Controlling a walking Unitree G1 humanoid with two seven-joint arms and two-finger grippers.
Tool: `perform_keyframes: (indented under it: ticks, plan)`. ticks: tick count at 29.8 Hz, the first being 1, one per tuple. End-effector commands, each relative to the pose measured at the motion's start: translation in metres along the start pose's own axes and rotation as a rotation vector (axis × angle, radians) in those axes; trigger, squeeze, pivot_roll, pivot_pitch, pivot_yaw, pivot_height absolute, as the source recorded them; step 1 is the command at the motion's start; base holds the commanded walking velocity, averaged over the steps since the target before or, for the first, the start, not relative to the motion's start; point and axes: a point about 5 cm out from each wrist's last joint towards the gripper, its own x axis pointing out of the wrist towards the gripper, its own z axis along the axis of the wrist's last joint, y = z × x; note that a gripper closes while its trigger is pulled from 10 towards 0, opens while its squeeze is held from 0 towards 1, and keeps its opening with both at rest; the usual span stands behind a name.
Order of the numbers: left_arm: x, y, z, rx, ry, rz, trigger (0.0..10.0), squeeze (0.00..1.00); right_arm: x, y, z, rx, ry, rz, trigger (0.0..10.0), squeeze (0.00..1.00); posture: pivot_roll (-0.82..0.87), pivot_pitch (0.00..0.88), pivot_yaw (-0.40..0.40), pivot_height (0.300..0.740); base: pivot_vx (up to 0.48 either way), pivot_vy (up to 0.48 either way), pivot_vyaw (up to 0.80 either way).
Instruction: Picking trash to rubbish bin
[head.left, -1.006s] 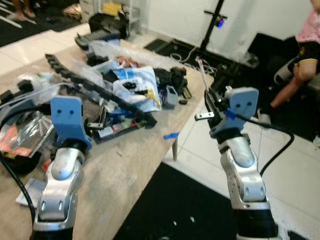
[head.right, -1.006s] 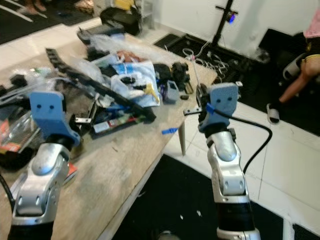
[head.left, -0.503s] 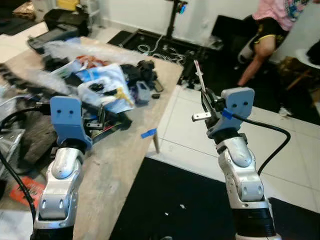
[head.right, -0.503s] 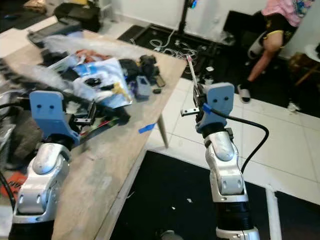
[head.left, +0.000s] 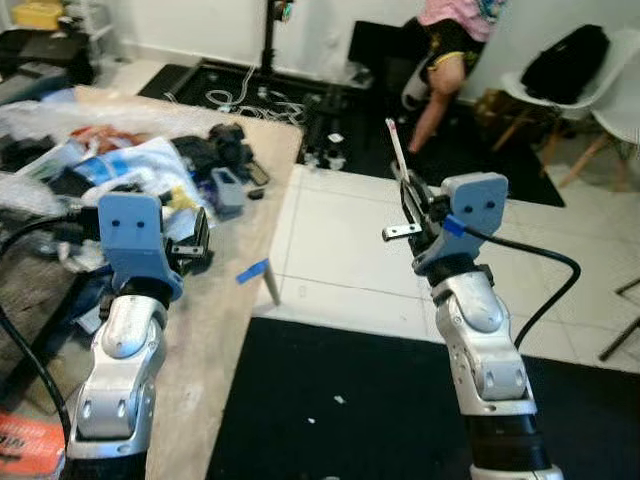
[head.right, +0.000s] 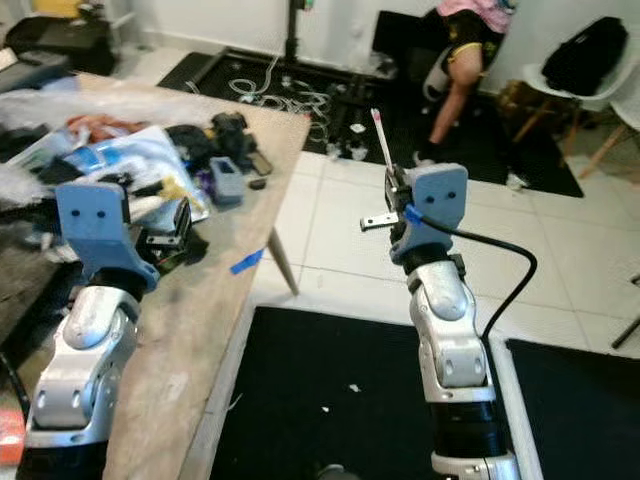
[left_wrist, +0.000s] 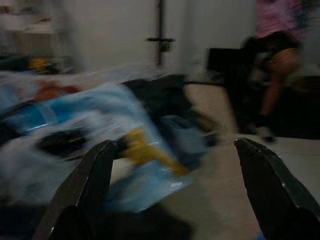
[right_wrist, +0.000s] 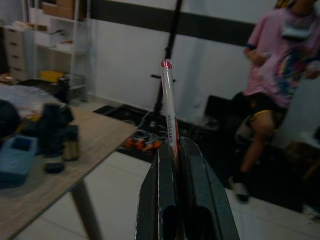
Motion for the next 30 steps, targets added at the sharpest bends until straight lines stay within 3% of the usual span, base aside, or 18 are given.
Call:
perform_keyframes:
  ticks: [1, 11, 22, 30]
  plan:
    - [-0.003, 0.000, -0.003, 0.003, 0.006, 0.003, 10.0, 0.00, -0.001, 0.000, 0.000, 0.007, 0.000, -0.003, 10.0, 0.00, -0.01, 0.123, -0.091, 0.740, 0.000, 0.000, -0.52]
    - [-0.002, 0.001, -0.002, 0.009, 0.003, -0.005, 10.0, 0.00, -0.002, 0.001, -0.001, 0.008, 0.001, 0.002, 10.0, 0.00, 0.01, 0.108, -0.083, 0.740, 0.000, 0.000, -0.53]
    - [0.014, 0.002, 0.006, 0.056, -0.016, -0.087, 10.0, 0.00, -0.005, 0.006, -0.006, 0.034, -0.005, -0.056, 10.0, 0.00, 0.05, 0.110, 0.009, 0.740, 0.000, 0.000, -0.52]
    - [0.018, 0.002, 0.008, 0.066, -0.015, -0.114, 10.0, 0.00, -0.007, 0.006, -0.006, 0.038, -0.009, -0.076, 10.0, 0.00, 0.06, 0.114, 0.030, 0.740, 0.000, 0.000, -0.53]
